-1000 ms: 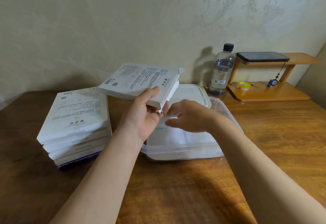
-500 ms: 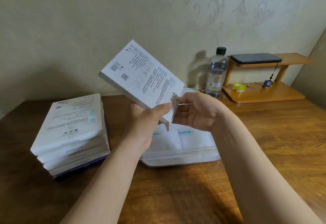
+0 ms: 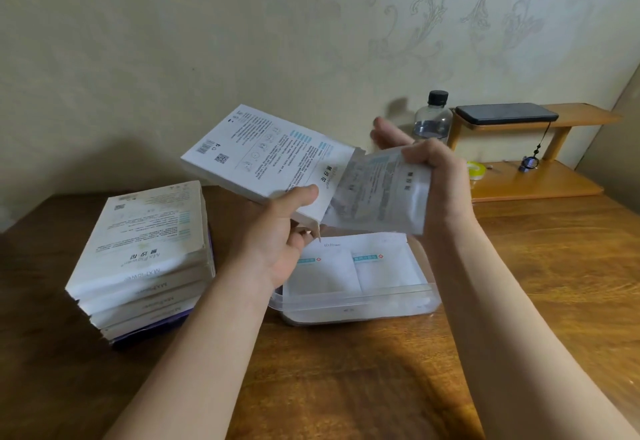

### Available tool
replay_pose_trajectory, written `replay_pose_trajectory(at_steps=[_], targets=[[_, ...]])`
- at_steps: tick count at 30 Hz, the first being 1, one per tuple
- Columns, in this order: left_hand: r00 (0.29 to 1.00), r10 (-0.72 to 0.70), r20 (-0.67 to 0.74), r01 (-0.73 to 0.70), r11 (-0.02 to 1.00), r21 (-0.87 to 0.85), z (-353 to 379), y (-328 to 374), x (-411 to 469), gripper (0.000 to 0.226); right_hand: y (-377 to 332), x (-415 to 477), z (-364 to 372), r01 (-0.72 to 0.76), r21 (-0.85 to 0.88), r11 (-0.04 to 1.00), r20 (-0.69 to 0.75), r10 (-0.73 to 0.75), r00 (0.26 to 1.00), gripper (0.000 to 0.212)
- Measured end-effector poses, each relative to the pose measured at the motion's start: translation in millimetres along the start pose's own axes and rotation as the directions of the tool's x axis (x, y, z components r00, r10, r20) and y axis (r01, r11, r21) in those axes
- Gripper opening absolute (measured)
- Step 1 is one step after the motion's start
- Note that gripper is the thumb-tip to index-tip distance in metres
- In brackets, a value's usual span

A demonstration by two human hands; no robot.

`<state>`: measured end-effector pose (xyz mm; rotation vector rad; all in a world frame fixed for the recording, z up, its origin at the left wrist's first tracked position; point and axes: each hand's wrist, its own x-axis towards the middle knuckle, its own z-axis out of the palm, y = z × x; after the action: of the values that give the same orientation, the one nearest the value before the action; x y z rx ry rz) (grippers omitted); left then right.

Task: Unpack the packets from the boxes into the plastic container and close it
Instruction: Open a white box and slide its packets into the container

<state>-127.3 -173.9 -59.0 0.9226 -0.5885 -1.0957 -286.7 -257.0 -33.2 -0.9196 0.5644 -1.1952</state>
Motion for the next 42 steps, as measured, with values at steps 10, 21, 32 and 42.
replay_pose_trajectory(at_steps=[10, 21, 32, 42], targets=[[0.988, 0.137, -0.07, -0.122, 0.975, 0.188, 0.8, -9.0, 1.6, 0.033, -17.7, -5.8, 11.5, 0.111, -0.618, 0.778, -0.221, -0.308, 0.925, 0.046], [0.985, 0.145, -0.098, -0.131, 0.981, 0.143, -0.7, -10.9, 3.0, 0.046, -15.1, 3.2, -16.0, -0.346, -0.583, 0.736, -0.367, 0.142, 0.919, 0.026], [0.985, 0.15, -0.084, -0.133, 0.975, 0.178, -1.9, -11.5, 3.1, 0.044, 1.8, -1.8, -6.1, -0.262, -0.965, 0.01, -0.259, 0.119, 0.959, 0.014], [0.99, 0.124, -0.07, -0.109, 0.976, 0.191, -3.1, -13.0, 3.2, 0.044, 14.6, -16.8, 4.3, 0.21, -0.919, -0.333, 0.043, 0.444, 0.895, 0.065]])
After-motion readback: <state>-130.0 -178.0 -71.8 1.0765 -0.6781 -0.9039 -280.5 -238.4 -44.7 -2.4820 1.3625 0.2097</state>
